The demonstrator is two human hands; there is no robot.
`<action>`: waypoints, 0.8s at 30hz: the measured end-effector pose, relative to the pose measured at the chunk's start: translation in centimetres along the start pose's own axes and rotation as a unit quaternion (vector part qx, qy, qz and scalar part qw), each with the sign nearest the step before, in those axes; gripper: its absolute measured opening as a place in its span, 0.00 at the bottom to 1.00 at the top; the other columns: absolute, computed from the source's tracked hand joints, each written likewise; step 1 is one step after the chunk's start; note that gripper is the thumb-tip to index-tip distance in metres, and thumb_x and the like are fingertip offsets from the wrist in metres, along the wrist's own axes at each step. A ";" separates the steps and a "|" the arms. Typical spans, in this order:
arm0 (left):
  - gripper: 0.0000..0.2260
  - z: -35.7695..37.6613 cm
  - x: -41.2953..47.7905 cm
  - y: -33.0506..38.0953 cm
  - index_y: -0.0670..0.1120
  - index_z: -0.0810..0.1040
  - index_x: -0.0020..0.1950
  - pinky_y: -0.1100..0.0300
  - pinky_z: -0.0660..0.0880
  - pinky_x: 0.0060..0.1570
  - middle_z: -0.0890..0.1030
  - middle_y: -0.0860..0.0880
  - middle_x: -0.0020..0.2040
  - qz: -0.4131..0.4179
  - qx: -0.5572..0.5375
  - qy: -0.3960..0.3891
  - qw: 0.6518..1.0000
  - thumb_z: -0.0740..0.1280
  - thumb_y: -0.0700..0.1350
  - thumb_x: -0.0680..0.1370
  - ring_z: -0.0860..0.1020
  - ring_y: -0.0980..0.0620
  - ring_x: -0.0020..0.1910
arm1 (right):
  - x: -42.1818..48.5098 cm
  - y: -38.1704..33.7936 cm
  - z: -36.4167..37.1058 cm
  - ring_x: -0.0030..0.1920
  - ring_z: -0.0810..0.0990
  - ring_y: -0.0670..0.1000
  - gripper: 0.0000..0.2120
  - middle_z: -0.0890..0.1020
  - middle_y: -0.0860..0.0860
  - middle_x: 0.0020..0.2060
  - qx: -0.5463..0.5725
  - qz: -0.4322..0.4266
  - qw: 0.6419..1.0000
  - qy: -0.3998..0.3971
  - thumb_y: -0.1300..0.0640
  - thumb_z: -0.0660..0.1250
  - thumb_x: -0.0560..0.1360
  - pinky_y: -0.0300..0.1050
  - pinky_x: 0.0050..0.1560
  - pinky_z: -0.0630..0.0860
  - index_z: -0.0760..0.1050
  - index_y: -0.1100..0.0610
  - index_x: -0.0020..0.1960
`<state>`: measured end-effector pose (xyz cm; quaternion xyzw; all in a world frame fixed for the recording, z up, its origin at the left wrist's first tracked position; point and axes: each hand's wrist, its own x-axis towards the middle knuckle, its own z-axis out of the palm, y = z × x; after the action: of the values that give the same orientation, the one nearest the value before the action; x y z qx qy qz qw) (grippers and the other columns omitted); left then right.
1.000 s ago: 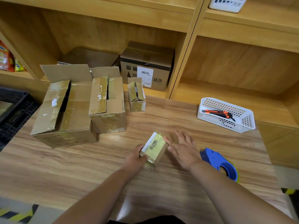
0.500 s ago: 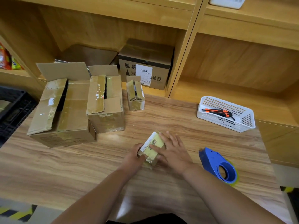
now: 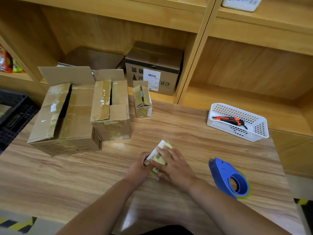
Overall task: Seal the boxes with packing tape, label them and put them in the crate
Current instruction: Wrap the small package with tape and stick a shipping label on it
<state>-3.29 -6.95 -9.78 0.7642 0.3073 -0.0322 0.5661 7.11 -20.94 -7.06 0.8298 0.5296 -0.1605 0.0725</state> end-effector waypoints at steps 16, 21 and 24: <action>0.13 -0.4 0.0 -0.1 0.53 0.72 0.56 0.68 0.70 0.42 0.79 0.56 0.48 0.001 -0.012 -0.010 1.000 0.65 0.39 0.75 0.77 0.56 0.46 | -0.6 6.6 -0.3 0.75 0.55 0.51 0.32 0.56 0.49 0.76 0.177 0.215 0.960 0.022 0.32 0.42 0.76 0.46 0.72 0.53 0.58 0.44 0.75; 0.12 -0.2 0.4 -0.1 0.52 0.73 0.54 0.60 0.72 0.47 0.80 0.54 0.47 0.004 -0.019 -0.009 1.000 0.66 0.39 0.75 0.77 0.53 0.46 | 2.1 3.1 -0.2 0.67 0.71 0.49 0.23 0.74 0.48 0.67 0.437 0.248 0.859 0.093 0.46 0.62 0.78 0.41 0.63 0.67 0.67 0.52 0.71; 0.12 0.0 0.5 -0.1 0.52 0.74 0.52 0.58 0.72 0.47 0.79 0.52 0.46 0.009 -0.035 -0.011 0.999 0.65 0.37 0.75 0.76 0.52 0.45 | 3.5 2.3 0.1 0.53 0.80 0.50 0.11 0.83 0.48 0.50 0.518 0.331 0.774 0.148 0.54 0.65 0.76 0.40 0.48 0.72 0.80 0.53 0.57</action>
<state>-2.94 -6.67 -10.08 0.7462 0.2949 -0.0249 0.5963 10.58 -18.93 -8.44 0.8795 0.0628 -0.2516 -0.3991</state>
